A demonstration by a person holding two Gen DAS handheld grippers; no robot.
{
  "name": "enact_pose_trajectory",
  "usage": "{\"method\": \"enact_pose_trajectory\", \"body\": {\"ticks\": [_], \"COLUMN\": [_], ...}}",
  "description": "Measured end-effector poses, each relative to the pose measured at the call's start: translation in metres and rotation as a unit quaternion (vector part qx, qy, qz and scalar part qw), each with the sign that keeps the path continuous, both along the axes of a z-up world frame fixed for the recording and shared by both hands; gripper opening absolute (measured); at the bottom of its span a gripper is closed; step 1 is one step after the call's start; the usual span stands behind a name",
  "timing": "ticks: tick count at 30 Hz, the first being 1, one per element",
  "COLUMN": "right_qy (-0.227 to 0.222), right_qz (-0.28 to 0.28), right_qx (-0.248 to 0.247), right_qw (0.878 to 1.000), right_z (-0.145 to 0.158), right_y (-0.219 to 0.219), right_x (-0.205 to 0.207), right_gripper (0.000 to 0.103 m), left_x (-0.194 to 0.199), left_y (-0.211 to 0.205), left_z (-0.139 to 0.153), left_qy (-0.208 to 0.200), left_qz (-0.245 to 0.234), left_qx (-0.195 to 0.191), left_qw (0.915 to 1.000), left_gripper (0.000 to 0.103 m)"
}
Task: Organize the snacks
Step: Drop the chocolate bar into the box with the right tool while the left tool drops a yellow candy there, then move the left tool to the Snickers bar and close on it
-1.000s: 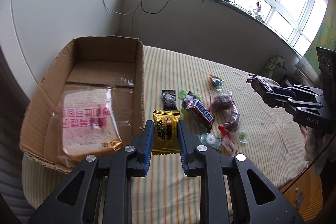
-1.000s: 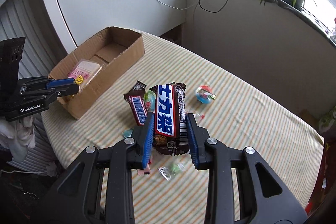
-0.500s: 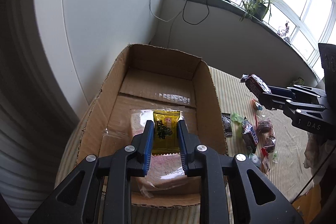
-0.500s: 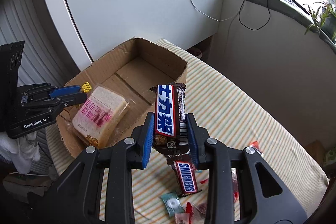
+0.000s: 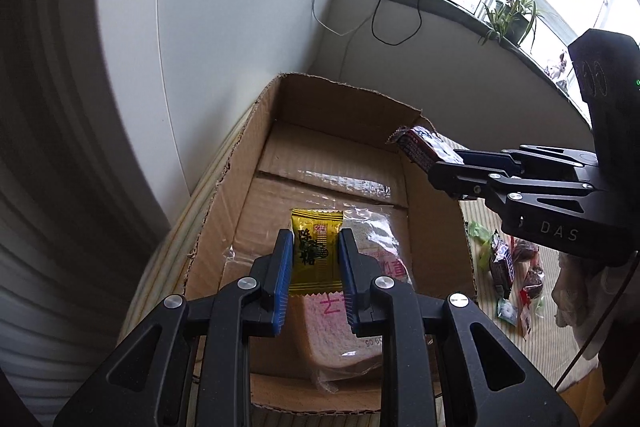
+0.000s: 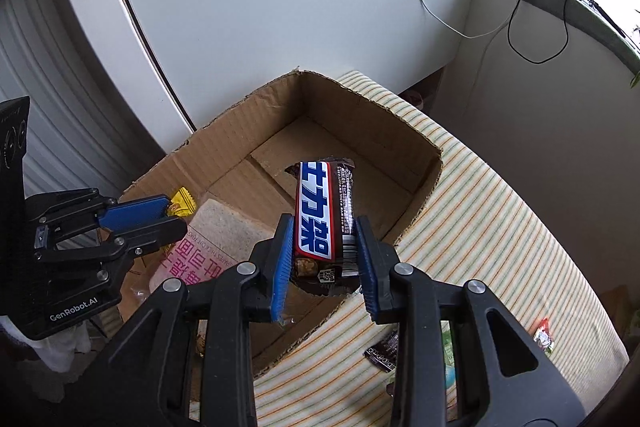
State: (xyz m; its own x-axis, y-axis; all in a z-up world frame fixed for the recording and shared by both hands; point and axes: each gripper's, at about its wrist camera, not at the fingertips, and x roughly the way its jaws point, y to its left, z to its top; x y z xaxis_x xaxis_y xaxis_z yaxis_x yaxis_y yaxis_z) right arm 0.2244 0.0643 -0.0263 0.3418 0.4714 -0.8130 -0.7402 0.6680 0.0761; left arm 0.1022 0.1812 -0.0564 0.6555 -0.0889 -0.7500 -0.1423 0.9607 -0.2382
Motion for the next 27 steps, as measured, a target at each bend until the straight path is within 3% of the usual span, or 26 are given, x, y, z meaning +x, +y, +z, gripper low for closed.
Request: {"method": "enact_pose_trajectory", "body": {"ticks": [5, 7, 9, 14, 18, 20, 23, 27], "right_qy": [-0.006, -0.01, -0.017, -0.024, -0.027, -0.029, -0.03, -0.031], "right_qz": [0.0, 0.001, -0.002, -0.004, -0.007, -0.013, -0.02, -0.037], "right_qx": [-0.003, -0.001, 0.003, 0.009, 0.009, 0.011, 0.01, 0.013], "right_qw": [1.0, 1.0, 1.0, 1.0, 1.0, 0.999, 0.999, 0.999], "right_z": [-0.001, 0.002, 0.005, 0.014, 0.018, 0.021, 0.024, 0.029], "right_y": [0.007, 0.007, 0.006, -0.003, -0.014, -0.022, -0.034, -0.055], "right_x": [0.001, 0.0, -0.001, -0.005, -0.008, -0.01, -0.013, -0.017], "right_gripper": [0.032, 0.038, 0.056, 0.06, 0.07, 0.071, 0.072, 0.072], "left_x": [0.0, 0.001, 0.001, -0.002, -0.004, -0.004, -0.005, -0.009], "left_y": [0.0, 0.0, 0.001, 0.004, 0.003, 0.002, 0.001, 0.001], "left_z": [0.0, 0.0, 0.0, 0.001, 0.004, 0.005, 0.006, 0.009], "left_qy": [0.002, 0.004, 0.003, 0.002, 0.001, 0.0, -0.005, -0.009], "left_qz": [-0.001, 0.0, 0.001, 0.009, 0.009, 0.009, 0.01, 0.015], "left_qx": [0.001, -0.002, -0.009, -0.01, -0.008, -0.006, -0.005, -0.007], "left_qw": [1.0, 1.0, 1.0, 0.9999, 0.9999, 0.9999, 0.9999, 0.9998], "left_gripper": [0.021, 0.022, 0.022, 0.022, 0.024, 0.029, 0.045, 0.045]}}
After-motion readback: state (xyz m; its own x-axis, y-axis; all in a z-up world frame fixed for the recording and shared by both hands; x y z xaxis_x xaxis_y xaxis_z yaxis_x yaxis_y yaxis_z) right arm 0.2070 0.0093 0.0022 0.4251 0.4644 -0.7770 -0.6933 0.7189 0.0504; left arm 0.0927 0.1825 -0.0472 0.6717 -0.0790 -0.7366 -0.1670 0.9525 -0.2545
